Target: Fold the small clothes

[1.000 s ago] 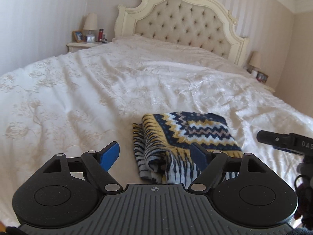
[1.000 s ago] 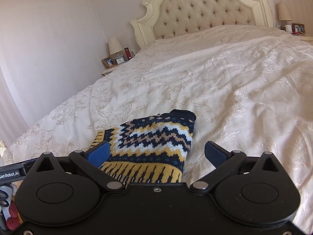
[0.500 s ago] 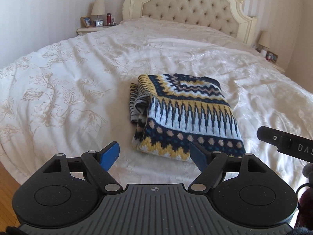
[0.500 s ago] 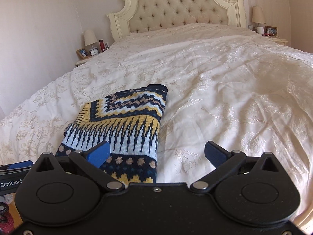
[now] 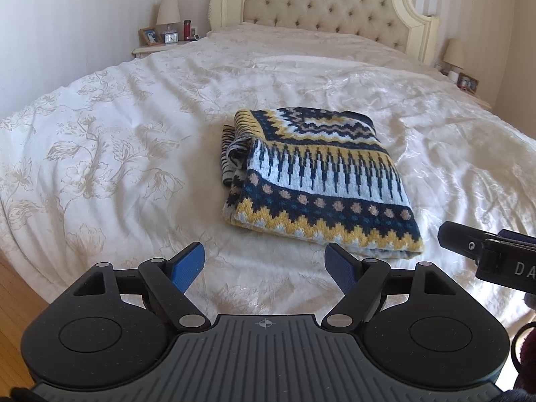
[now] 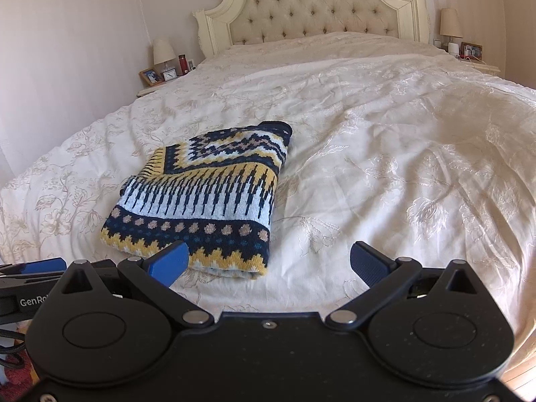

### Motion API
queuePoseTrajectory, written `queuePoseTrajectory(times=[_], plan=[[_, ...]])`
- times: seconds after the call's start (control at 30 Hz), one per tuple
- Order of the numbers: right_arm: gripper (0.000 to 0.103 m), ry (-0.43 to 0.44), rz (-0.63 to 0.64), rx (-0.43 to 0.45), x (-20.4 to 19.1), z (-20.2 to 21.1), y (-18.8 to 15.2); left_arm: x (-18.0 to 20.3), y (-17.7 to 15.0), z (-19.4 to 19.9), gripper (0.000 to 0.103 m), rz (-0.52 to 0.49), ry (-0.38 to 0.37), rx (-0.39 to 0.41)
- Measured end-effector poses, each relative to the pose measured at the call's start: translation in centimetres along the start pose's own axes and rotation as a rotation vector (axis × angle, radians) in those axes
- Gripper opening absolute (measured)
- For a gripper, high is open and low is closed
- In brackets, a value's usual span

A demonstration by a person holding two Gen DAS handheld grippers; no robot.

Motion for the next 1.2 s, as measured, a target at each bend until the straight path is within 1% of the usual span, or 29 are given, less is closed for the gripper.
queuePoseTrajectory(times=[0.27,0.77,1.2], plan=[[0.102,0.001,0.012,0.007,-0.26,0.26,0.18,0.01,0.47,0.53,0.078,-0.004,0.006,0.015],[0.102,0.018,0.01,-0.01,-0.68,0.01,0.12,0.09,0.26,0.14,0.078,-0.005,-0.005,-0.014],[0.102,0.026,0.01,-0.019,-1.01,-0.27,0.04,0.18,0.3,-0.03,0.078,-0.017,-0.003,-0.018]])
Point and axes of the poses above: each gripper's, at about its wrist camera, not at the fingertips, and z roughly against the way its jaws point, x to its right, y to its top, the point moved 6 cm from there along -z, roughly the way its jaws point, and after that the axes turned 1 degree about -x, right-handed, at the moved point
